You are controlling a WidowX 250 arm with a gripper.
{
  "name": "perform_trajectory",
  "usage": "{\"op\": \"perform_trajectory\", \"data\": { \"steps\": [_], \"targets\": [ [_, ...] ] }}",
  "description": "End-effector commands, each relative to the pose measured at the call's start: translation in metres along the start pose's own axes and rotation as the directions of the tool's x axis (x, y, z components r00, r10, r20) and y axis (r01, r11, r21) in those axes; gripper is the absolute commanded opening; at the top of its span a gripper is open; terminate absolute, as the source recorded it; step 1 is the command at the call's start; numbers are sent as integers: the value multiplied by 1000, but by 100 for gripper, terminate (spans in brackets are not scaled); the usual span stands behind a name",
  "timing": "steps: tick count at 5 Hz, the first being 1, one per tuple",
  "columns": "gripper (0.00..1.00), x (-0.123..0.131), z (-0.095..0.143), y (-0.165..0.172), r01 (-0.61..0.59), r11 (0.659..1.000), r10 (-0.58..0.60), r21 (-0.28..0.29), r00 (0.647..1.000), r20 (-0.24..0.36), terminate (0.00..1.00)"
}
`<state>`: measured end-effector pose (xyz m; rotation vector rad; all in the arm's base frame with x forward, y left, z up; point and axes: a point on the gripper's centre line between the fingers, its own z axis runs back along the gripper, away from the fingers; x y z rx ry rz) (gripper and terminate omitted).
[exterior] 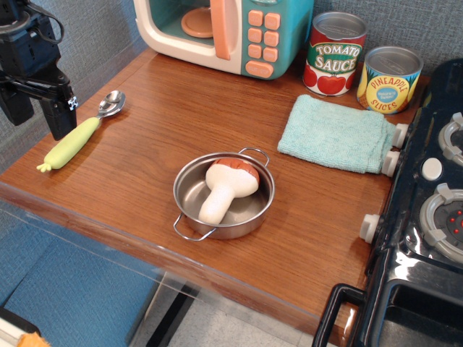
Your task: Move the blue cloth to the upper left side of the table.
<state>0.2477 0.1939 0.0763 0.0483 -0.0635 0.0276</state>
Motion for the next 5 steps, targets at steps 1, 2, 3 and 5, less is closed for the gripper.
{"op": "perform_trajectory", "data": {
  "steps": [1, 2, 3, 5],
  "targets": [
    [100, 0, 0, 0, 0, 1000, 0, 0, 1000, 0, 0],
    [100, 17, 0, -28, 46, 999, -46, -9, 999, 9, 0],
    [100, 47, 15, -78, 75, 995, -72, -61, 996, 59, 0],
    [100, 120, 19, -176, -14, 996, 30, -89, 983, 182, 0]
  ]
}}
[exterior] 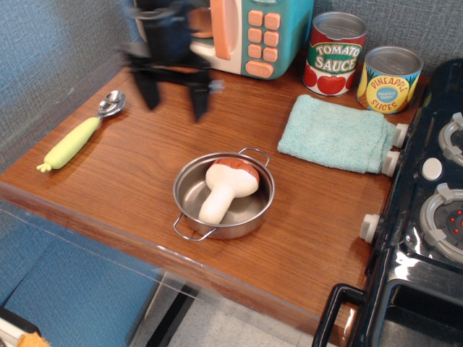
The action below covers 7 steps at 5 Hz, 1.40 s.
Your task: Move the blue cloth to the upper left side of the table.
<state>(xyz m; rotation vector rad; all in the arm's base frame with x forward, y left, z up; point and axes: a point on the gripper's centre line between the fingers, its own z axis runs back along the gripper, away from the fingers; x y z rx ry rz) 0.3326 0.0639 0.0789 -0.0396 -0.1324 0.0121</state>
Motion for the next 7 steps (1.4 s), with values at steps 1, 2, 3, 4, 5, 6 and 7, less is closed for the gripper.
{"op": "perform_trajectory", "data": {
  "steps": [1, 2, 3, 4, 5, 6, 7],
  "targets": [
    [100, 68, 1, -93, -50, 999, 51, -11, 985, 166, 0],
    [100, 90, -16, -127, -70, 997, 75, -34, 982, 173, 0],
    [100, 106, -37, -150, -64, 998, 67, -26, 986, 152, 0],
    [100, 112, -57, -151, -45, 999, 46, -6, 992, 116, 0],
    [100, 107, -72, -138, -16, 999, 14, 45, 998, 58, 0],
    [100, 99, -75, -116, 14, 996, -15, 84, 1000, 12, 0],
    [100, 93, -68, -79, 1, 993, 1, 118, 1000, -16, 0]
  ]
}}
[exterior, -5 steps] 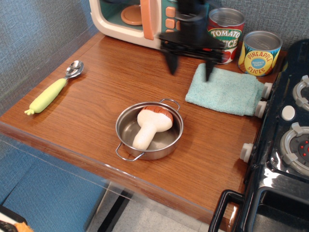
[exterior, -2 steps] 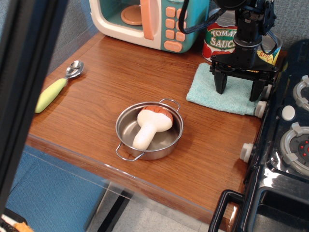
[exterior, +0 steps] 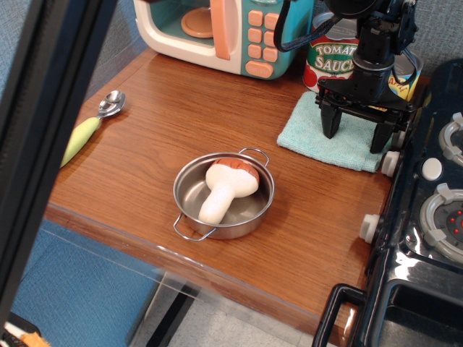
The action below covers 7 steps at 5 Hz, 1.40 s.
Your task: Move the blue cloth to the upper left side of the table.
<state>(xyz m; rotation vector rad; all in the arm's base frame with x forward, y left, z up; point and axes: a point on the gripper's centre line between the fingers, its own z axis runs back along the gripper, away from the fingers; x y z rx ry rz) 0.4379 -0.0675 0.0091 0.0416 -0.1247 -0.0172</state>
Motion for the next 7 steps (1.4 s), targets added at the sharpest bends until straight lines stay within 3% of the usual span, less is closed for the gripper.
{"op": "perform_trajectory", "data": {
  "steps": [1, 3, 5, 7],
  "targets": [
    [100, -11, 16, 90, -74, 996, 76, 54, 996, -38, 0],
    [100, -20, 10, 157, -79, 996, 83, 49, 992, -94, 0],
    [100, -23, 10, 199, -68, 997, 71, 33, 993, -93, 0],
    [100, -21, 27, 206, -64, 996, 61, -66, 997, -49, 0]
  ]
}}
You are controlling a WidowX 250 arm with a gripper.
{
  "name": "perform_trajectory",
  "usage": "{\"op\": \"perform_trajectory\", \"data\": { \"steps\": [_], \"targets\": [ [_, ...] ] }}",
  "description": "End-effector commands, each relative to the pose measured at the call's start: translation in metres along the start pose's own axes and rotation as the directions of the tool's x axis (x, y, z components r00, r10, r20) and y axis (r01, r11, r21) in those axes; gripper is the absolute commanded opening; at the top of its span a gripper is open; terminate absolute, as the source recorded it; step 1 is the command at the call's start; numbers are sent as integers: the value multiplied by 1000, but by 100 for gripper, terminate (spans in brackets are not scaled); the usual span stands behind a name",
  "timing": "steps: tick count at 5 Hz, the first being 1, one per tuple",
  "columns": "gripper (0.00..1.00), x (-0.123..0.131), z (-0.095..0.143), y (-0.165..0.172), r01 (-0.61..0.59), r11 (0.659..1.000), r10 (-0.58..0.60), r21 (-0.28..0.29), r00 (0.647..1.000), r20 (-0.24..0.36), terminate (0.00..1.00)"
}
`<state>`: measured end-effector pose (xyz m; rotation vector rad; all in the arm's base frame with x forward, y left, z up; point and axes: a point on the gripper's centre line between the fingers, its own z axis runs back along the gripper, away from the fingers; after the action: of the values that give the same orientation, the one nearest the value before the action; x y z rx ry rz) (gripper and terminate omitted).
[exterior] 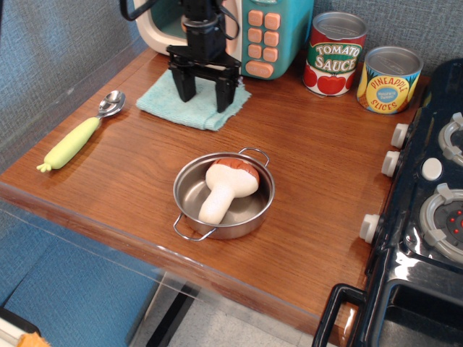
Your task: Move the blue cloth to the upper left side of the table.
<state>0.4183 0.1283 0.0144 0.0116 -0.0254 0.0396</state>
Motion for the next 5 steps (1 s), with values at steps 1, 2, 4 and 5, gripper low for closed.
{"op": "perform_trajectory", "data": {
  "steps": [1, 2, 4, 5],
  "targets": [
    [100, 4, 51, 0, 25, 995, -16, -93, 995, 98, 0],
    [100, 4, 78, -16, 90, 995, -83, -46, 989, 125, 0],
    [100, -8, 92, -28, 178, 981, -185, 81, 978, 99, 0],
    [100, -17, 94, -30, 157, 982, -169, 100, 978, 124, 0]
  ]
}}
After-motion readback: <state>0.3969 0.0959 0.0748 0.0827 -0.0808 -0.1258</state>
